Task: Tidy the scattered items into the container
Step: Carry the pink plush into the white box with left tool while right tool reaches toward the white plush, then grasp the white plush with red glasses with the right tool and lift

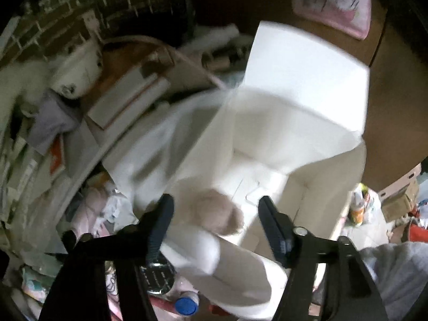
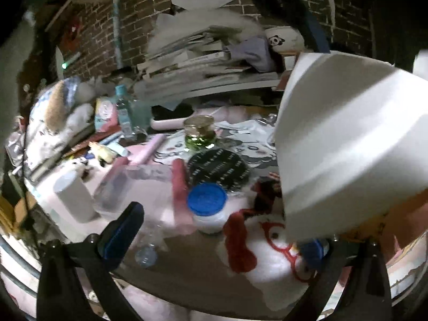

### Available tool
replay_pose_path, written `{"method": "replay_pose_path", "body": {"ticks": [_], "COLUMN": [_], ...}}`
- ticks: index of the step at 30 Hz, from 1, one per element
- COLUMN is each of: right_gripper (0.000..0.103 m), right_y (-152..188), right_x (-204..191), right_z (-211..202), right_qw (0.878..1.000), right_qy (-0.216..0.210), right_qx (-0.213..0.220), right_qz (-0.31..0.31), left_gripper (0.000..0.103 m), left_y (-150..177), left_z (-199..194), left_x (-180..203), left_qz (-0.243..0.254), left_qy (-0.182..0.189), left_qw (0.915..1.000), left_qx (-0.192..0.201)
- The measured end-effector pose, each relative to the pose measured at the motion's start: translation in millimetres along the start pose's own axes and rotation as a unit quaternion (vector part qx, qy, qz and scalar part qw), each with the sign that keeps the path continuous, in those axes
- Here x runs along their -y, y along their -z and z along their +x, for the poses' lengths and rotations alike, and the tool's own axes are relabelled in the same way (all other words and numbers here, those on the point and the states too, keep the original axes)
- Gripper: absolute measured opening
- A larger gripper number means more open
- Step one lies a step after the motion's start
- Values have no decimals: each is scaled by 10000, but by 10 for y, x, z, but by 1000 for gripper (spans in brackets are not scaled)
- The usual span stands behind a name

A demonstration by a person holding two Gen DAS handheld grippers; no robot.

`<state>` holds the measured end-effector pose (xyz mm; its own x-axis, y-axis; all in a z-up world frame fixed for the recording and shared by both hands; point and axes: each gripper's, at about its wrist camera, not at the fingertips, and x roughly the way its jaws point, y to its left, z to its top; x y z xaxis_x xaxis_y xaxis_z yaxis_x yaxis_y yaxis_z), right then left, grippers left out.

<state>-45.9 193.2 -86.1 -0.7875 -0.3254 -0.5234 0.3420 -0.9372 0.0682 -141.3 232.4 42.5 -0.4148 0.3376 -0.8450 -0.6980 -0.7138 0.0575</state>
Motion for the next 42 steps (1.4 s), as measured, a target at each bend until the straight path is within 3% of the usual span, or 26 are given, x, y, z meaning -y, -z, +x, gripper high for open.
{"method": "replay_pose_path", "body": {"ticks": [3, 8, 12, 19, 21, 23, 27, 29, 30, 37, 42], "right_gripper": [103, 103, 103, 102, 94, 76, 69, 45, 41, 39, 43], "right_y": [2, 34, 60, 100, 141, 157, 127, 110, 98, 29, 66], "right_x": [26, -61, -100, -162, -200, -240, -280, -281, -284, -292, -334], "right_z": [14, 69, -4, -245, -277, -266, -203, -195, -196, -83, -264], "right_qw": [10000, 9980, 9977, 9962, 9948, 9939, 9926, 9919, 9917, 9919, 9891], "right_qy": [66, 492, 571, 327, 391, 501, 693, 748, 762, 858, 931], "right_qx": [-36, -222, 44, 677, 773, 748, 660, 696, 708, 388, 559], "right_qz": [52, -337, -371, -438, -532, -638, -747, -755, -755, -851, -994], "left_gripper": [71, 71, 71, 71, 71, 71, 71, 71, 71, 72, 72], "left_y": [48, 259, 584, 1444, 1750, 1978, 2351, 2477, 2537, 2750, 2805], "left_z": [-282, -654, -865, -1154, -1169, -1126, -1019, -990, -973, -859, -786], "left_x": [-21, -139, -272, -543, -634, -674, -728, -724, -733, -811, -868], "left_qz": [-28, -296, -632, -1509, -1785, -1947, -2206, -2280, -2324, -2506, -2631], "left_qy": [-69, -98, -201, -882, -886, -834, -734, -681, -661, -450, -432], "left_qw": [9988, 9931, 9846, 9530, 9426, 9378, 9279, 9244, 9225, 9126, 9101], "left_qx": [494, 1132, 1616, 2475, 2680, 2752, 2914, 2980, 3012, 3198, 3172]}}
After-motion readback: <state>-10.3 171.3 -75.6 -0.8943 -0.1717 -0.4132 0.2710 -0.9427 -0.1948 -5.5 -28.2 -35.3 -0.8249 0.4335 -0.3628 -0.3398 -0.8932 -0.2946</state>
